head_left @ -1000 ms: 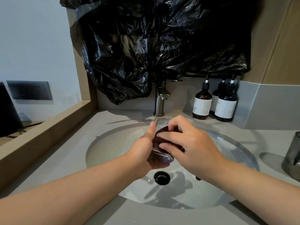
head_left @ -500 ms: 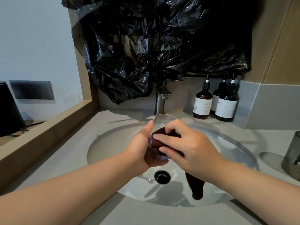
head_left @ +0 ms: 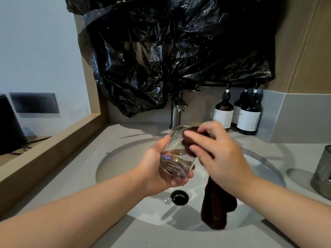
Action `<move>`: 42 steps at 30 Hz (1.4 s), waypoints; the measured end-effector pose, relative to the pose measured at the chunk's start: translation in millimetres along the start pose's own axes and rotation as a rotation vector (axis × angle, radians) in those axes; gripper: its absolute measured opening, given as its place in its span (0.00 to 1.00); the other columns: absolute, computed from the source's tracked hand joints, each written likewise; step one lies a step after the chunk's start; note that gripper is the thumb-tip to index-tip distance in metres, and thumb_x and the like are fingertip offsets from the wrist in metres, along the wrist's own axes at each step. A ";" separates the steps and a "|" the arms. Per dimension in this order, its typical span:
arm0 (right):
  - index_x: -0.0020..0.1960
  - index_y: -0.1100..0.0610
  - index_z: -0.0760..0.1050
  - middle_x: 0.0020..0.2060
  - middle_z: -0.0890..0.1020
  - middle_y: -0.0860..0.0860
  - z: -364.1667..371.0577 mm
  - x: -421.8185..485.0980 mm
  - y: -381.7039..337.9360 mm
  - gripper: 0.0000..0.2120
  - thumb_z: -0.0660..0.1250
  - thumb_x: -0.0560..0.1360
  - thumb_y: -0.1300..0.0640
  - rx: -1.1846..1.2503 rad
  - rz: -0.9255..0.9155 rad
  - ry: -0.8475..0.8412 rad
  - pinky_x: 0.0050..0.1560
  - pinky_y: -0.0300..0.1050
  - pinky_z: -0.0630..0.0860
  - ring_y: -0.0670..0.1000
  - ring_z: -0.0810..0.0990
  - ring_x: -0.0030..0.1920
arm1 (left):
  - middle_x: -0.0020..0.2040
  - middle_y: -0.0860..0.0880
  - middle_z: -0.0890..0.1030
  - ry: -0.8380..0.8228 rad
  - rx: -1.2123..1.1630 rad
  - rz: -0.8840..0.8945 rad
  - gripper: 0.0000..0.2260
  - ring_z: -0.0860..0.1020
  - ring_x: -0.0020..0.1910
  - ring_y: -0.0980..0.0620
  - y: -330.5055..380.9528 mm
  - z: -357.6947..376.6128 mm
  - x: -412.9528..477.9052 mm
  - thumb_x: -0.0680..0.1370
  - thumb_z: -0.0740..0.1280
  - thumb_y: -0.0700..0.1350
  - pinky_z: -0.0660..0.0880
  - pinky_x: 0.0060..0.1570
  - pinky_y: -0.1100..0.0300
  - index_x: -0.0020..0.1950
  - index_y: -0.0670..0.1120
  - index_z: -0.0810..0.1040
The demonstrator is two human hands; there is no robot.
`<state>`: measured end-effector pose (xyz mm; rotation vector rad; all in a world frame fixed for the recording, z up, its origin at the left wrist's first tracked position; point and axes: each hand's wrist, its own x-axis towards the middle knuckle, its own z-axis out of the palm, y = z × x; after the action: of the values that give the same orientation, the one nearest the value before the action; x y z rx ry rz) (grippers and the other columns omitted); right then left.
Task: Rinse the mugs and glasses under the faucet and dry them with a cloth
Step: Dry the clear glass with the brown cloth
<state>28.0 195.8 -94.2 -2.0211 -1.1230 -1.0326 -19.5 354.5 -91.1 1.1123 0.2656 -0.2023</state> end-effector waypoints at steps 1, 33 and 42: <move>0.60 0.54 0.79 0.52 0.71 0.47 -2.8 2.4 0.3 0.14 0.63 0.77 0.54 0.070 0.138 0.025 0.51 0.30 0.69 0.42 0.73 0.48 | 0.42 0.36 0.81 -0.003 0.012 -0.012 0.29 0.79 0.30 0.41 0.0 -0.3 -0.2 0.77 0.58 0.63 0.76 0.30 0.58 0.59 0.38 0.77; 0.41 0.58 0.80 0.34 0.81 0.59 -19.3 22.8 -10.2 0.03 0.70 0.73 0.60 0.450 0.833 -0.324 0.28 0.41 0.71 0.52 0.74 0.26 | 0.46 0.41 0.83 -0.054 0.495 0.108 0.31 0.82 0.39 0.44 -6.8 -0.5 3.2 0.63 0.66 0.66 0.81 0.43 0.51 0.57 0.45 0.77; 0.49 0.50 0.81 0.46 0.71 0.44 -10.2 6.5 -19.8 0.09 0.66 0.73 0.49 0.055 0.097 -0.072 0.41 0.39 0.74 0.43 0.73 0.42 | 0.42 0.40 0.81 -0.103 0.049 0.051 0.28 0.79 0.38 0.43 -5.8 0.2 4.5 0.64 0.68 0.61 0.76 0.42 0.52 0.53 0.41 0.80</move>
<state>9.4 199.5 -80.9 -2.0617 -1.0668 -0.8775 -16.9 351.6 -97.4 1.1524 0.1411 -0.2215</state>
